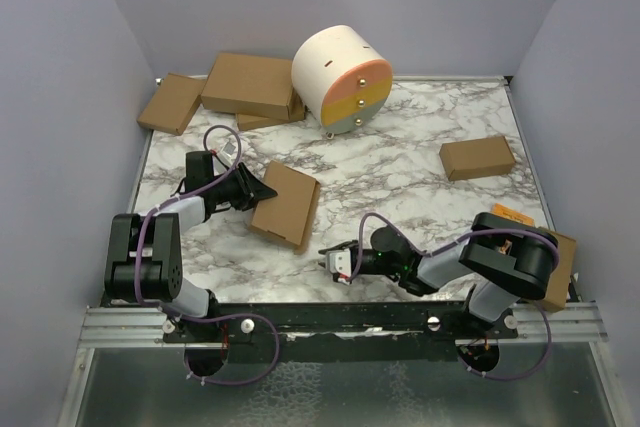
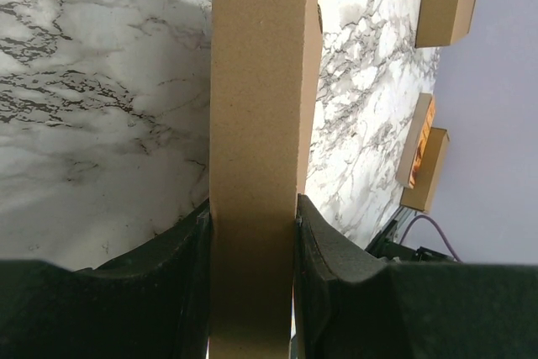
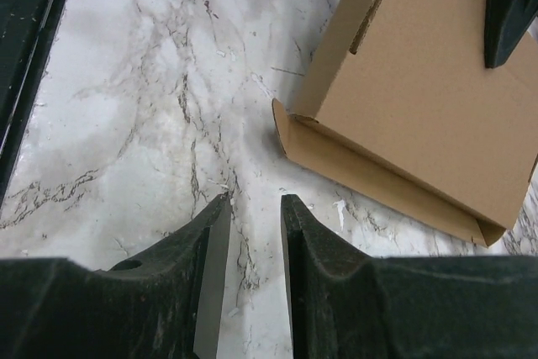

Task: Fold the paper box

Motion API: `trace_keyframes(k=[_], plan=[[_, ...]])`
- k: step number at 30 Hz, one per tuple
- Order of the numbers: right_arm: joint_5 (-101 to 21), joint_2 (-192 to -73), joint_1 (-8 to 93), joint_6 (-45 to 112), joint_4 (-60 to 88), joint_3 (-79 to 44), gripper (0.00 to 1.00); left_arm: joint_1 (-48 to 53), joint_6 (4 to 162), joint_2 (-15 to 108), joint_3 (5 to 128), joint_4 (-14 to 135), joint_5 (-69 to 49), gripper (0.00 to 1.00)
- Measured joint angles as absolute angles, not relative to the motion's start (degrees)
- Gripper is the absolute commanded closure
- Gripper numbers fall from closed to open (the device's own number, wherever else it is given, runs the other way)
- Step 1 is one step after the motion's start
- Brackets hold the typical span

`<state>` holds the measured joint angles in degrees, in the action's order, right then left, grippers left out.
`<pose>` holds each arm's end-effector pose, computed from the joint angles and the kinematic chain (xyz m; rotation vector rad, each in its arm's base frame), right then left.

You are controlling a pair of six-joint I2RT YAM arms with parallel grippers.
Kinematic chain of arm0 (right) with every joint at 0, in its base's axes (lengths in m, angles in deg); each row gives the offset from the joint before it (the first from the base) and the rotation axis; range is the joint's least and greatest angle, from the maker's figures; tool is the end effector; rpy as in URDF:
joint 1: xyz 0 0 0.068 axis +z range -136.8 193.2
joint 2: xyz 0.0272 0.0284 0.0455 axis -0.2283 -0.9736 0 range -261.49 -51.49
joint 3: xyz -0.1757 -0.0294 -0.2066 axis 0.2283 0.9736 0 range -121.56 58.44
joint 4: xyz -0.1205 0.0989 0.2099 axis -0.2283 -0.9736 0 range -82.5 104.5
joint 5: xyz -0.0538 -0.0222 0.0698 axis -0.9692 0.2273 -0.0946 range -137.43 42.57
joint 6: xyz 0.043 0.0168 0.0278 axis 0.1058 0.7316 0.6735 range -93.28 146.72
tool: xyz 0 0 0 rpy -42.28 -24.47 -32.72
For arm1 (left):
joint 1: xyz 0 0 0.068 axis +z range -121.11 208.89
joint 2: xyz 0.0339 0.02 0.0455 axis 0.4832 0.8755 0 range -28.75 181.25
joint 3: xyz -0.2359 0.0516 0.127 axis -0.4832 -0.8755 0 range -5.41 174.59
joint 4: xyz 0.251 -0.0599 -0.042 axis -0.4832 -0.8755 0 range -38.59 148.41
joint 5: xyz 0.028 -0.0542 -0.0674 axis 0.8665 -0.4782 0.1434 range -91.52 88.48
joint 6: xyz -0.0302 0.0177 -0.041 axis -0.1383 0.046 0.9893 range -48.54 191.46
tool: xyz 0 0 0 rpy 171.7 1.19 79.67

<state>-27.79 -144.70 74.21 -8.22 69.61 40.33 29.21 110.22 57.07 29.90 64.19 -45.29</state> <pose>0.1140 0.2303 0.1190 -1.5952 1.1215 0.6322 0.2738 -0.0231 0.1558 -0.4176 2.3602 -1.2210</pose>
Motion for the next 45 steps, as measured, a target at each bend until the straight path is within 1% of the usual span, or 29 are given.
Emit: trace_keyframes(k=[4, 12, 20, 27, 37, 42, 45], plan=[[-26.9, -145.4, 74.2, -9.4, 70.6, 40.0, 0.68, 29.2, 111.3, 57.2, 29.8, 64.8, -45.3, 1.0], [-25.5, -152.3, 74.2, -10.6, 72.3, 34.8, 0.68, 29.2, 111.4, 57.9, 29.9, 65.0, -45.7, 1.0], [-25.4, -153.0, 74.2, -10.7, 72.8, 33.3, 0.68, 28.4, 111.2, 57.7, 30.3, 64.4, -45.2, 1.0], [-25.4, -153.7, 74.2, -10.6, 72.7, 32.5, 0.74, 27.5, 112.2, 56.7, 29.4, 65.0, -44.0, 1.0], [-24.6, -155.1, 74.2, -10.6, 71.9, 32.2, 0.77, 27.4, 112.7, 56.6, 29.3, 65.4, -43.9, 1.0], [-24.0, -156.2, 74.2, -10.6, 71.4, 30.9, 0.82, 27.4, 112.7, 56.6, 29.3, 65.4, -43.9, 1.0], [-23.9, -156.4, 74.2, -10.6, 71.4, 30.5, 0.88, 27.4, 112.7, 56.6, 29.3, 65.4, -43.9, 1.0]])
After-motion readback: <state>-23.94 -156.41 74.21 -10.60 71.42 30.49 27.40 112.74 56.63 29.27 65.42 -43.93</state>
